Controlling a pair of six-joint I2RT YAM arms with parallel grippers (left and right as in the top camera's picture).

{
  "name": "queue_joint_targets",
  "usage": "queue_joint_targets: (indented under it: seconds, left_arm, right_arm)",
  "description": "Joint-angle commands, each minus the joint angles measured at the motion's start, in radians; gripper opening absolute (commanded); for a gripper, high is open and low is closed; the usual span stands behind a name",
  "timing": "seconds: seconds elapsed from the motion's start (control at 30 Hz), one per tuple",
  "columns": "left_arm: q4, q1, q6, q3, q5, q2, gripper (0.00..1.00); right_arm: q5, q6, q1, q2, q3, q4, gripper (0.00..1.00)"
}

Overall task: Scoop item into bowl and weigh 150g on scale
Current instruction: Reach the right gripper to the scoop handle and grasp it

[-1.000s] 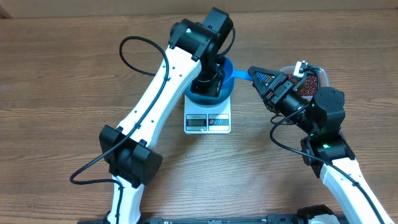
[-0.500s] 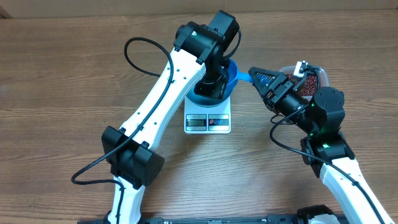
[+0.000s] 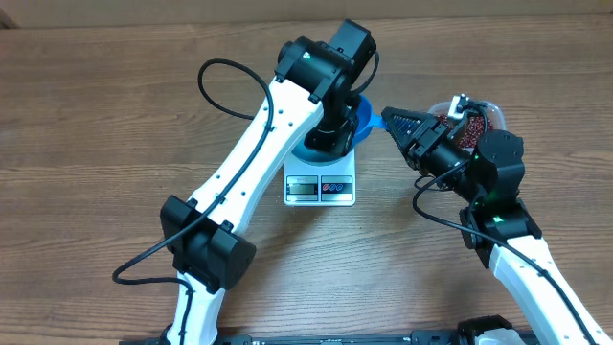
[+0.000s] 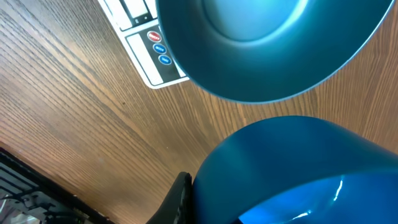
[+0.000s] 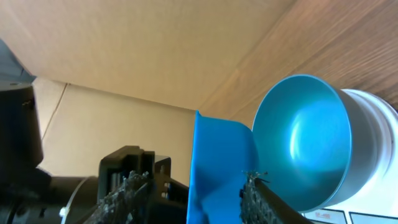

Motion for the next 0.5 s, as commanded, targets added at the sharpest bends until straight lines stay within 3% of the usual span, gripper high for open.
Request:
queue_joint_targets:
  seconds: [0.0,0.27,0.47]
  left_arm:
    - [-0.003,-0.006,-0.006,0.019,-0.038,-0.018,0.05]
    - [-0.006,-0.006,-0.006,0.019,-0.047,-0.017,0.04]
    - [-0.005,-0.006,-0.006,0.019,-0.055,-0.017,0.04]
  right_arm:
    - [0.010,0.000,0.005,0.002,0.015,0.013,0.50]
    - [0.019,0.000,0.005,0.002,0.015,0.013,0.49]
    - [0.024,0.000,0.005,0.002,0.015,0.013,0.31]
